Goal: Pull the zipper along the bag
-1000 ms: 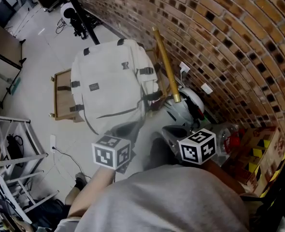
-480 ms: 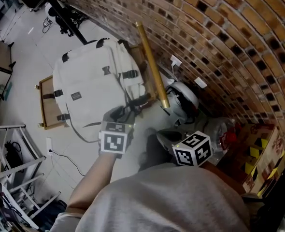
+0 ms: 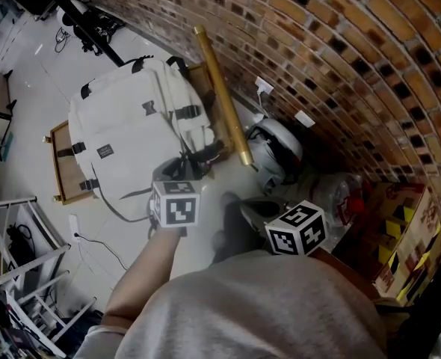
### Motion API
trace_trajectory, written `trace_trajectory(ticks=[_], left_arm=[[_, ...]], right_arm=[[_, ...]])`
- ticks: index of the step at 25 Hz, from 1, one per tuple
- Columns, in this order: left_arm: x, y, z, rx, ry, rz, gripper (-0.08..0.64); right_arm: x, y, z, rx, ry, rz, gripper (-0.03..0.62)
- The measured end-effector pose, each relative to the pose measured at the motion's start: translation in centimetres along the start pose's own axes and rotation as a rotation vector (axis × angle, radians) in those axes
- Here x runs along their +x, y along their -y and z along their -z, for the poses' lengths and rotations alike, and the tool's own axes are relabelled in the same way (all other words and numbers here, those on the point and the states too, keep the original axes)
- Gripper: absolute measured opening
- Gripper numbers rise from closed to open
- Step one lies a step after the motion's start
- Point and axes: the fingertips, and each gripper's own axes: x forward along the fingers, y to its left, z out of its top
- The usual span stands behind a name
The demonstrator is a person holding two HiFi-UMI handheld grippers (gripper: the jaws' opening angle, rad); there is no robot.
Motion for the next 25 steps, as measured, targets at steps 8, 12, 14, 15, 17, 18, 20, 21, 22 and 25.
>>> trace_trajectory(ticks=[8,12,14,15,17,18,20,21,22,25], left_arm=[[-2.0,0.2,0.0,-0.142,0.058,0.071,0.035],[-3.3,-0.2,0.4,-0.241,0.1,0.139,0.032],[-4.0,-0.3,0.5,-0.291,0.125,0.177,0.031],[-4.3,-0.5,0.4,-0.316,0.142,0.193,0.031],[-4.9,-1.0,0.5,-0.361,0.167,0.212,0.029],[-5.1,-1.3,0.7,-0.377,0.171,0.215,0.029],[-5.5,-2.0,1.1,-0.396,0.17,0.213,0.029],[-5.7,-2.3,1.4,-0.402,0.17,0.213,0.028],[-5.8,-2.5,1.6,-0.408,0.169,0.214,0.029],[-6.3,-2.9,2.2,-0.435,0.174,0.225,0.029]], right_arm=[[0.2,-0.5,-0.1,-0.012,0.001,-0.006,-0.002],[0.9,-1.1,-0.1,-0.032,-0.015,-0.015,-0.002],[1.3,-1.6,-0.3,-0.045,-0.025,-0.024,-0.002],[1.6,-1.9,-0.5,-0.052,-0.029,-0.028,-0.002],[2.1,-2.3,-0.8,-0.065,-0.036,-0.035,-0.002],[2.4,-2.4,-0.9,-0.073,-0.041,-0.038,-0.002],[2.9,-2.8,-1.1,-0.09,-0.053,-0.043,-0.002],[3.2,-3.0,-1.3,-0.099,-0.058,-0.046,-0.002],[3.6,-3.2,-1.5,-0.107,-0.062,-0.049,-0.002],[4.7,-3.8,-2.6,-0.132,-0.06,-0.059,-0.002]])
